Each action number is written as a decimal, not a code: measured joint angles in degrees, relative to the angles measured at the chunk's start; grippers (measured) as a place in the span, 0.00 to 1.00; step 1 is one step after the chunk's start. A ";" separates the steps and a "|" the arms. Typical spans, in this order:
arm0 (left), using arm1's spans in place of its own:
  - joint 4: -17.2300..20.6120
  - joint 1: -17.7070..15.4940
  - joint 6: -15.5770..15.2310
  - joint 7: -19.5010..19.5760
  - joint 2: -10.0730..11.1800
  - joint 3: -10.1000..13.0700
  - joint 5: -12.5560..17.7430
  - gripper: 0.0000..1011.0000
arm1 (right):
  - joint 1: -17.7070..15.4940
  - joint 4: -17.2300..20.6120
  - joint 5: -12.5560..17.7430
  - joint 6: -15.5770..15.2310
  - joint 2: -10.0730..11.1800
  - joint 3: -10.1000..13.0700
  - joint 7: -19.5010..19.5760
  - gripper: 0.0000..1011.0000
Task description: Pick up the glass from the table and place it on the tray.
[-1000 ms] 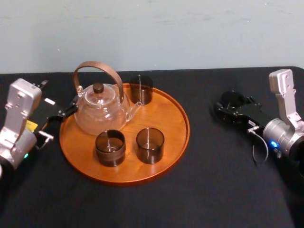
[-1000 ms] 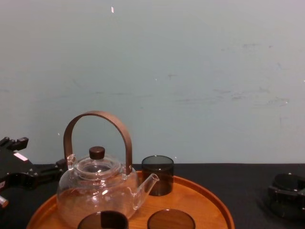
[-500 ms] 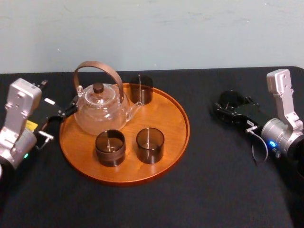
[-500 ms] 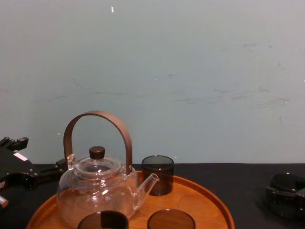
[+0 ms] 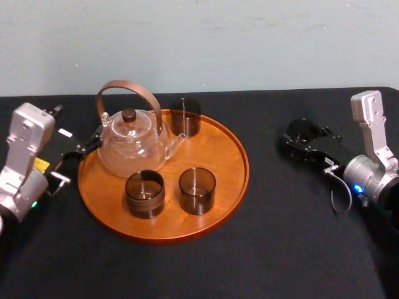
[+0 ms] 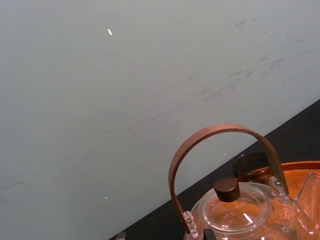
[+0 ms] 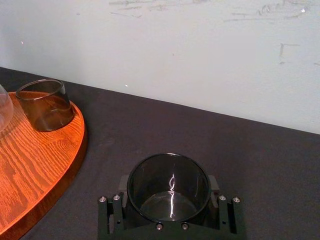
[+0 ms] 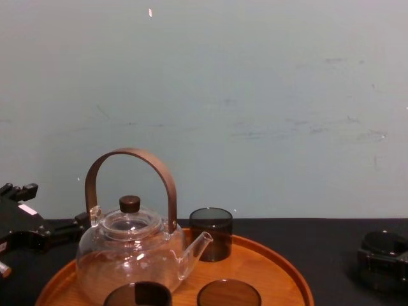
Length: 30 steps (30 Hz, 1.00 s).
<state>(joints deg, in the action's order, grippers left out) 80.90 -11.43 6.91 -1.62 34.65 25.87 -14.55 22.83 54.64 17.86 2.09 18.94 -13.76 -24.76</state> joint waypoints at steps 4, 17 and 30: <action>0.00 0.00 0.00 0.00 0.00 0.00 0.00 0.99 | -0.02 0.02 0.02 -0.02 0.00 0.00 0.00 0.90; 0.00 0.00 0.00 0.00 0.00 0.00 0.00 0.99 | -2.75 7.49 0.90 -1.43 1.51 -0.25 -1.50 0.90; 0.00 0.00 0.00 0.00 0.00 0.00 0.00 0.99 | -2.87 11.27 0.91 -2.03 2.55 -2.96 -3.71 0.90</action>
<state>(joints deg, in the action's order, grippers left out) 80.90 -11.43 6.91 -1.62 34.65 25.86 -14.55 19.96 65.91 18.78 0.05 21.49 -16.73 -28.46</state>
